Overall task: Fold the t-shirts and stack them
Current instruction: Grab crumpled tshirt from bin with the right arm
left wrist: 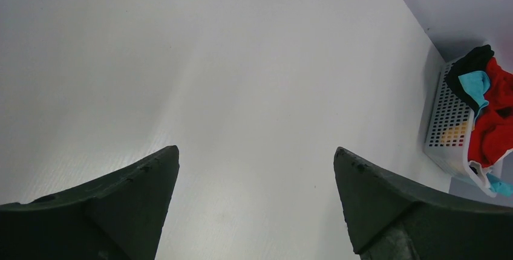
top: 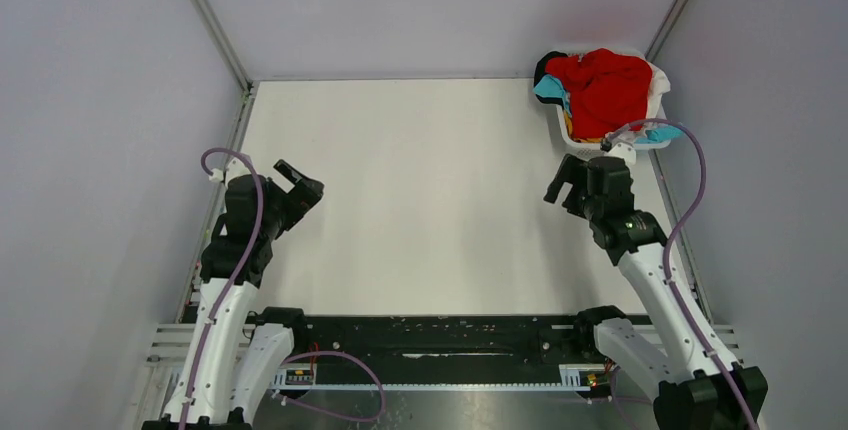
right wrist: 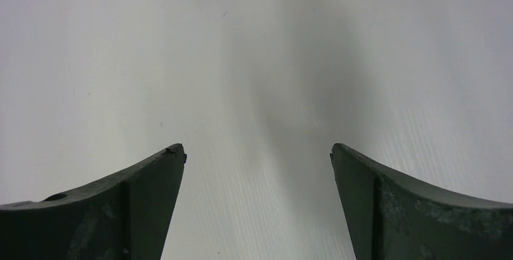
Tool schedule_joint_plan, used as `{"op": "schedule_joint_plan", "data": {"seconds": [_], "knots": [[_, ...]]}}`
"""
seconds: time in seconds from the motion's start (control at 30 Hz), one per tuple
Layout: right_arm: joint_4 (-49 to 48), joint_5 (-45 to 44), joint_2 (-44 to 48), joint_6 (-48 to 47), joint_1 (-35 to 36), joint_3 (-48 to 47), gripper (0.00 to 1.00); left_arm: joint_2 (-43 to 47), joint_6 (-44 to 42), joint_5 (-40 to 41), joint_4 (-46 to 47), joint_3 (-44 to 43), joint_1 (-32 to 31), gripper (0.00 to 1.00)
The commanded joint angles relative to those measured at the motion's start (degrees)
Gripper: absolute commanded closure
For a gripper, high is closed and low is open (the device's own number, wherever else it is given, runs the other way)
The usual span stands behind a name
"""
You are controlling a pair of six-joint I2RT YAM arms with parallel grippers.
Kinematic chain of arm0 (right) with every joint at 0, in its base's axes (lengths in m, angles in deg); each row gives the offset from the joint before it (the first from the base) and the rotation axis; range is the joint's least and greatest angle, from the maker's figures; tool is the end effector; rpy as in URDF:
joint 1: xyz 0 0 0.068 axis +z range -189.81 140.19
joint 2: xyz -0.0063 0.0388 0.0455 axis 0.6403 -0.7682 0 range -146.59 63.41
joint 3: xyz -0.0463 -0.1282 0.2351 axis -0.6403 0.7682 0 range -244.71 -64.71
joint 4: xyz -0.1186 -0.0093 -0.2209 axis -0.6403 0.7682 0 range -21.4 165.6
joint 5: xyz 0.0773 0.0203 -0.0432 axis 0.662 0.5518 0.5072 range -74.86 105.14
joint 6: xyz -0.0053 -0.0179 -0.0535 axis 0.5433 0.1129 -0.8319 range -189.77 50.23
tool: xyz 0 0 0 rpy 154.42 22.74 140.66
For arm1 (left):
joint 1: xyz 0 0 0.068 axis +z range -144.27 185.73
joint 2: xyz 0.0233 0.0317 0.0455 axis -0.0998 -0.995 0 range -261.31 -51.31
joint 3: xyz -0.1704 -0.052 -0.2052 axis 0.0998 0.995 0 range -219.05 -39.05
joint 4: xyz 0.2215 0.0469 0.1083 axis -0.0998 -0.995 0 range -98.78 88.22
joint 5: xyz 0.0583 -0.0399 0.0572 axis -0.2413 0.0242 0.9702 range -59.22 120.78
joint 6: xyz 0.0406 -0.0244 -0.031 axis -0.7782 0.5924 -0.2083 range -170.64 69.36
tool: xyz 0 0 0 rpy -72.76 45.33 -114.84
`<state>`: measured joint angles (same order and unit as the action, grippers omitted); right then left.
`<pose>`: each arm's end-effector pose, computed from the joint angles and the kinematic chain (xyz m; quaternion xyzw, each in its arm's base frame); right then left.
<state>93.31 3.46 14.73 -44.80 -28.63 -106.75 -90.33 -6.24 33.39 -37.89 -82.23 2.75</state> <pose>0.1799 0.0273 0.2848 0.1536 0.8551 0.0669 0.4907 0.1408 -0.0055 0.2958 -0.3195 0.8138 -0.1767 0.4521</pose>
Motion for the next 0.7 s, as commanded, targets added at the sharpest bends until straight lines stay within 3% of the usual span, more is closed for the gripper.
{"op": "schedule_joint_plan", "data": {"seconds": [0.0,0.2,0.43,0.67], "knots": [[-0.9,-4.26,-4.22,-3.89,-0.01,-8.35,0.0,1.37,-0.95,-0.84,2.76,-3.39,-0.36,0.01],[-2.23,-4.37,-16.35,-8.36,-4.23,-21.14,0.0,-0.28,-0.72,-1.18,6.65,-3.2,-0.53,0.01],[-3.52,1.53,-41.47,-8.52,-13.05,-42.79,0.0,-4.98,-1.07,-0.44,10.42,-3.68,-1.18,0.01],[-3.52,2.37,-63.69,-2.36,-17.89,-64.69,0.01,-10.9,-1.47,0.7,12.77,-5.05,-2.04,0.01]]}}
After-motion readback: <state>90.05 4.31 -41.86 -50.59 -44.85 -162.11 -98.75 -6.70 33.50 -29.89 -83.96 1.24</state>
